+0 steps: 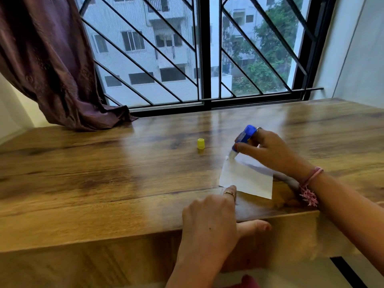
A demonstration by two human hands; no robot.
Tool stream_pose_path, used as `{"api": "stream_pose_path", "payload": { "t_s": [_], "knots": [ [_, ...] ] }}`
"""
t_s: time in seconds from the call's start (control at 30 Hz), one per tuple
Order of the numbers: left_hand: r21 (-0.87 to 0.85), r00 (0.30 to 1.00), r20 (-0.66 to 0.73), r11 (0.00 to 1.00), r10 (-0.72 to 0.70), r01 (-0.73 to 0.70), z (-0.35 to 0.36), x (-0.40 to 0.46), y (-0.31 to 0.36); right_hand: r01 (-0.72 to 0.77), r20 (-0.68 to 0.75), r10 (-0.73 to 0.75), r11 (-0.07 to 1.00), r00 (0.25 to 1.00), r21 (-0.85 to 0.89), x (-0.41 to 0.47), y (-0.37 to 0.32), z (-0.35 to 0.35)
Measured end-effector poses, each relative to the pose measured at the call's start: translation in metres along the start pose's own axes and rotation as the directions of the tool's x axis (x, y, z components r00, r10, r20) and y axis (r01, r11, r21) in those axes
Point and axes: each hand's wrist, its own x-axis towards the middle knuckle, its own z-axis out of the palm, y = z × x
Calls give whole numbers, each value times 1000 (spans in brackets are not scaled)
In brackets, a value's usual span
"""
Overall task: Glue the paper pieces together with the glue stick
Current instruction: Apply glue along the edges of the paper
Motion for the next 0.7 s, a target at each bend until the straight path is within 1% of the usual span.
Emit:
{"api": "stream_pose_path", "payload": {
  "t_s": [0.07,0.1,0.13,0.17,0.2,0.23,0.3,0.4,0.53,0.63,0.7],
  "knots": [
    [-8,1000,-1,1000,-3,3,-2,0,-2,-79,-37,91,967,995,243,-2,-2,-7],
    [-12,1000,7,1000,-7,7,-4,1,-2,-120,-22,139,917,990,380,-5,-5,-10],
    [-15,1000,17,1000,-12,12,-5,1,-3,-163,20,176,852,984,497,-9,-9,-14],
    [-20,1000,23,1000,-14,14,-6,1,-4,-210,74,206,790,976,576,-14,-12,-16],
    [-27,1000,21,1000,-13,14,-7,2,-5,-254,129,223,749,966,612,-20,-16,-17],
    [-33,1000,11,999,-9,10,-7,2,-6,-292,176,233,728,956,620,-26,-18,-17],
    [-47,999,-34,999,-8,6,-5,2,-10,-339,224,255,728,941,595,-38,-25,-15],
    [-69,991,-120,997,-54,46,-3,5,-17,-369,222,296,704,929,606,-53,-36,-10],
    [-80,975,-178,989,-135,122,-1,13,-25,-373,225,301,665,927,647,-63,-47,-5],
    [-101,976,-169,987,-139,123,-1,19,-26,-361,220,290,659,931,660,-65,-50,-8],
    [-148,984,-119,982,-131,113,-3,23,-30,-332,165,304,655,938,679,-59,-48,-17]
  ]
}}
